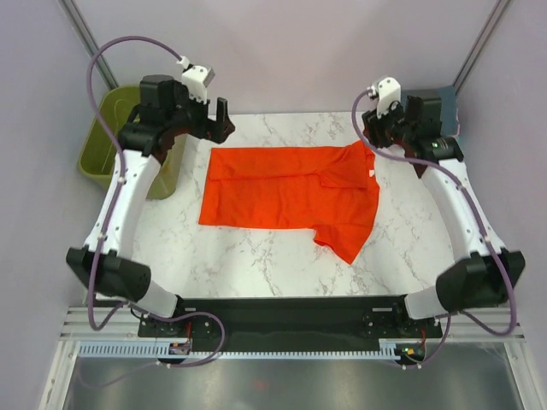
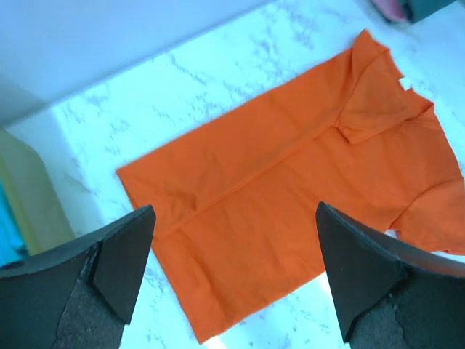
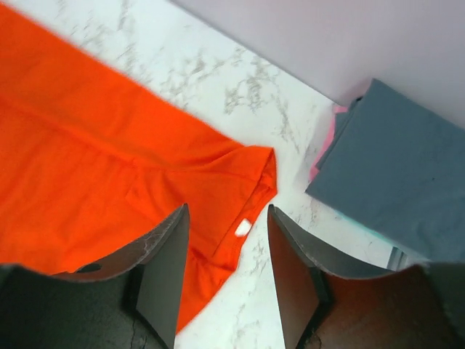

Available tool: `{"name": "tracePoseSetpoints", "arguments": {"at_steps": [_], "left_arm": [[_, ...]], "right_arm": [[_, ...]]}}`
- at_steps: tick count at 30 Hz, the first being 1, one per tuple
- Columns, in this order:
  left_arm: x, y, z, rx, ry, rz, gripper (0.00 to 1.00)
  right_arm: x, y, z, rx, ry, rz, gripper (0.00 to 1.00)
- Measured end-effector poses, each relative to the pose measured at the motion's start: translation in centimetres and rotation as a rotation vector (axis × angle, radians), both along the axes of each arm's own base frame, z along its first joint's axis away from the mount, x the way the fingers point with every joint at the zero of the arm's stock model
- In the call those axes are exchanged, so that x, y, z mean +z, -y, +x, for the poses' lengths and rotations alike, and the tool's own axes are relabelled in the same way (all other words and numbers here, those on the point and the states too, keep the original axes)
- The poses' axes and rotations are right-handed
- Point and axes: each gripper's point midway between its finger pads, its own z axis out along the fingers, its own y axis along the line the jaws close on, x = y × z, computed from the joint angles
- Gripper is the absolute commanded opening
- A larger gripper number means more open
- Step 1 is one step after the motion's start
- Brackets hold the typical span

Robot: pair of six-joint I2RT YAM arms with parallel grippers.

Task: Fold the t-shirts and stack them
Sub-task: Fold the tshirt

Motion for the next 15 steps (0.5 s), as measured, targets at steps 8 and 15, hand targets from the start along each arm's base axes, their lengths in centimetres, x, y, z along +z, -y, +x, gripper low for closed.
{"name": "tracePoseSetpoints", "arguments": {"at_steps": [8,15], "left_arm": [[-5.0,-0.4,-7.3,-0.111,-0.056,0.019,0.94],[-12.4,0.0,-7.9,-0.119,-0.293,0.022,0.91]], "right_arm": [[-10.1,-2.0,-13.5,0.285,-0.196,-0.210,0.55],[-15.9,-1.3,-23.0,0.470,-0.300,-0.353,0.53]]}}
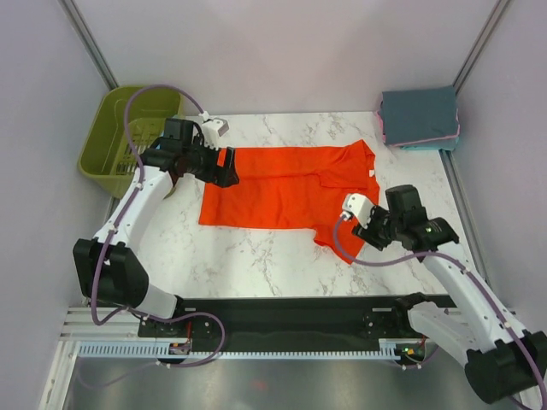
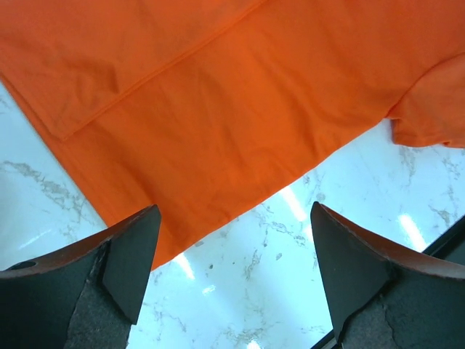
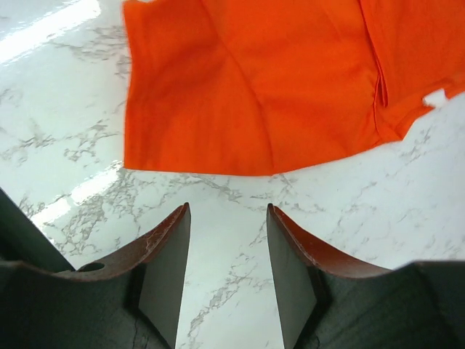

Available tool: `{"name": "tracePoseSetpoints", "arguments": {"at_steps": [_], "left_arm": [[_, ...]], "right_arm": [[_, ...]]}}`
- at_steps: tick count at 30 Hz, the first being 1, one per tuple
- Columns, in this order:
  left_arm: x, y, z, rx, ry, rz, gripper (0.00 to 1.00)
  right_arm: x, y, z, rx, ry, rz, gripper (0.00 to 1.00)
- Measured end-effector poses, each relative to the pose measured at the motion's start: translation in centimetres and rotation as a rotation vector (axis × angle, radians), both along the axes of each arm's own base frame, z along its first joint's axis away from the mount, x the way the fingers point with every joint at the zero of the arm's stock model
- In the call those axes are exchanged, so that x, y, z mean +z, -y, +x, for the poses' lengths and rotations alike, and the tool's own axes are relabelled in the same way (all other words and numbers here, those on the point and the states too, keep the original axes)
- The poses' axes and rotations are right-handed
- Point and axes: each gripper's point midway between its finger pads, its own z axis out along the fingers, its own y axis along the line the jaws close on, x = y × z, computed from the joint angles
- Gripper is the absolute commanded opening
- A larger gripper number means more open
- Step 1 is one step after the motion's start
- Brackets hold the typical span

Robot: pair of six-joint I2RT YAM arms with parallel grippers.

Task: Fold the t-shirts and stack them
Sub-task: Fold the tshirt

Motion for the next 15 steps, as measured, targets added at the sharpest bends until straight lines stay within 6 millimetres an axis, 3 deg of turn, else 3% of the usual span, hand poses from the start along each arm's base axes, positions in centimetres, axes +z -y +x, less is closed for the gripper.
{"name": "tracePoseSetpoints", "arguments": {"at_steps": [4,5,11,15], "left_arm": [[-0.6,-0.8,0.3,0.036,-0.006,0.042,0.91],[-0.8,-1.0,0.5,0.043,-0.007,0.050,0.87],[-3.3,-3.1,1.7,0.127,-0.042,0.162,0.88],[-3.7,-3.8,2.0,0.157,-0.041,0.197,0.88]], "right_arm": [[-0.1,-1.7,-1.7,0.132,0.068,-0.013,0.52],[-0.6,-2.1,-2.2,0.163,0.071,-0.023,0.52],[-6.1,-3.2,-5.4,0.290,-0.017,-0.098,0.51],[-7.9,-4.1,-6.3,0.328,-0.060,-0.134,0.51]]}}
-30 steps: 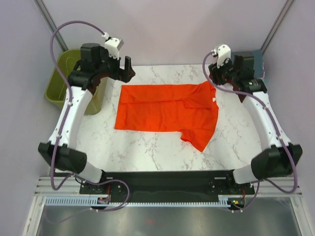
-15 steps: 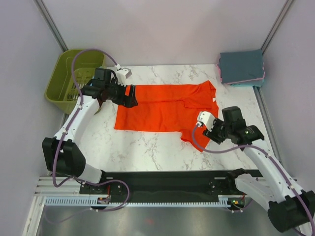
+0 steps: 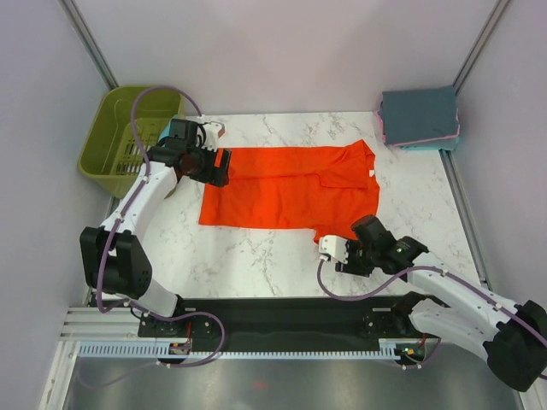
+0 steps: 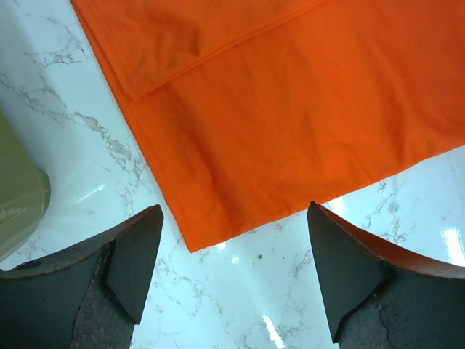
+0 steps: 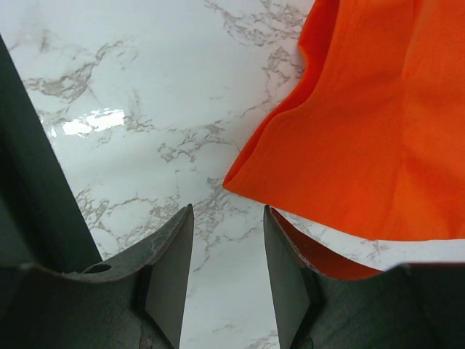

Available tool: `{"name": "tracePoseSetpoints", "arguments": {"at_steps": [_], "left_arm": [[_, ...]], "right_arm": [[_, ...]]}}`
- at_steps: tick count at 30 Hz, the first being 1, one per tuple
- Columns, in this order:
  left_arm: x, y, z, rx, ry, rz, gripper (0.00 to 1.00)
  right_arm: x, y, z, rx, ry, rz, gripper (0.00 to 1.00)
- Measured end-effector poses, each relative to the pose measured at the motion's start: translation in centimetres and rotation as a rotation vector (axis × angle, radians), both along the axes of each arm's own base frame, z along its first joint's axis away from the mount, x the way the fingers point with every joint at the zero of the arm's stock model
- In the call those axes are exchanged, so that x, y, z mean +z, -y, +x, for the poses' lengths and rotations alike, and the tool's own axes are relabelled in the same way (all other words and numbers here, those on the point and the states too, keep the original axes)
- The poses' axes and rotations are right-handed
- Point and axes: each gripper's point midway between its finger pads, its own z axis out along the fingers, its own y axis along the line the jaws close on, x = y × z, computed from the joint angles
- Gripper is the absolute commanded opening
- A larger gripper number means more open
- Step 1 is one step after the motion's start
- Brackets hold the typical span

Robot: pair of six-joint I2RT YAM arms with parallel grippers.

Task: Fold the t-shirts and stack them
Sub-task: Fold the tshirt

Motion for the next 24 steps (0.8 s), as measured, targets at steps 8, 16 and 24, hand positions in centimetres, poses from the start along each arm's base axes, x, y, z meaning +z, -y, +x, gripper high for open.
{"name": "tracePoseSetpoints", "arguments": {"at_steps": [8,16,24], "left_arm": [[-0.5,-0.5,-0.2,0.018,-0.008,0.024,0.88],[-0.5,-0.8,-0.1,0.028,-0.005,0.036,0.89],[-0.5,-0.9,0.0,0.031,-0.004,0.040,0.89]], "right_arm": [[-0.4,-1.1,1.4,-0.010,0.038,0.010,0.52],[-1.1,-1.0,1.0,-0.002,0.028,-0.006,0.53],[-2.9,-0.2,0.3,0.014,-0.001,-0.063,0.53]]}}
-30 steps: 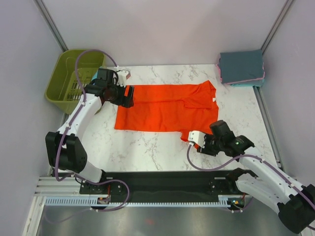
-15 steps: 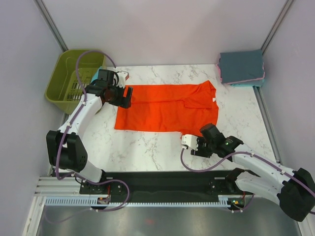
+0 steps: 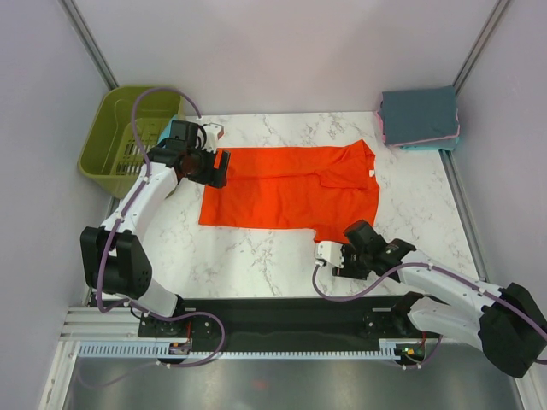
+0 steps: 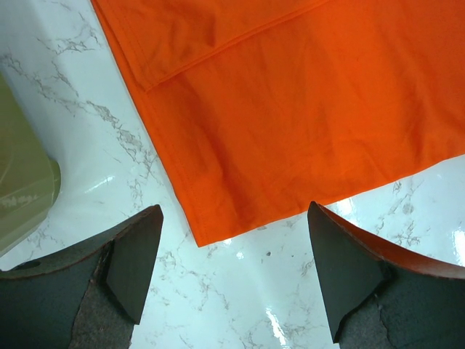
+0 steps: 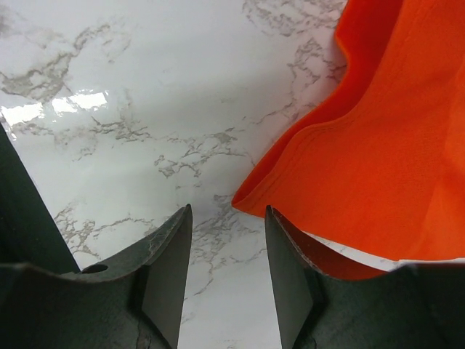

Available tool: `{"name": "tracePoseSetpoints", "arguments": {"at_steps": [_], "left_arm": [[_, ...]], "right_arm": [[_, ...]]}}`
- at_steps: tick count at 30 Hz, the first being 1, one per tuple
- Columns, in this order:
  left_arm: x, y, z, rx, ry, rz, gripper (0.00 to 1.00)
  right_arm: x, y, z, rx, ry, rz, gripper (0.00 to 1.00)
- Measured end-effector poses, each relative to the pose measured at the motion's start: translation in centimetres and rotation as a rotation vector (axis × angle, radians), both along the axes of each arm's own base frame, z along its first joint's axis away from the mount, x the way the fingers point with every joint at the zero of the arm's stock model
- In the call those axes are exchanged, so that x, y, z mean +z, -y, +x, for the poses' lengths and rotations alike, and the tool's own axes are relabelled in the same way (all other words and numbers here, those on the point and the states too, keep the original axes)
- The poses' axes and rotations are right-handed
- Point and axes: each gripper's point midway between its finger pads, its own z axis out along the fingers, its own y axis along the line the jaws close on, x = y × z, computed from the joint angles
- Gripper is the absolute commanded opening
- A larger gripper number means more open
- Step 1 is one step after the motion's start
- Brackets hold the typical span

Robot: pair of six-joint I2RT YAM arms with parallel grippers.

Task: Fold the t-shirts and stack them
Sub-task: Fold the tshirt

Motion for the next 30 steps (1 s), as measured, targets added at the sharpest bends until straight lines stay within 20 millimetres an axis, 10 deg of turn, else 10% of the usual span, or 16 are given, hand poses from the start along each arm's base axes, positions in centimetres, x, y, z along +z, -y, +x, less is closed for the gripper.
{"name": "tracePoseSetpoints", "arguments": {"at_steps": [15,23,30], "left_arm": [[0.0,-0.2,0.1,0.009,0.002,0.011,0.89],[-0.1,-0.2,0.0,0.009,-0.001,0.011,0.89],[-3.8,-0.6,-3.2,0.057,-0.115,-0.004,0.90]], "right_arm": [[-0.8,0.4,0.7,-0.007,0.041,-0.022,0.38],[-0.9,0.5,0.9,-0.012,0.050,-0.025,0.04],[-0.4,1.3,1.6,-0.059,0.081,-0.061,0.00]]}}
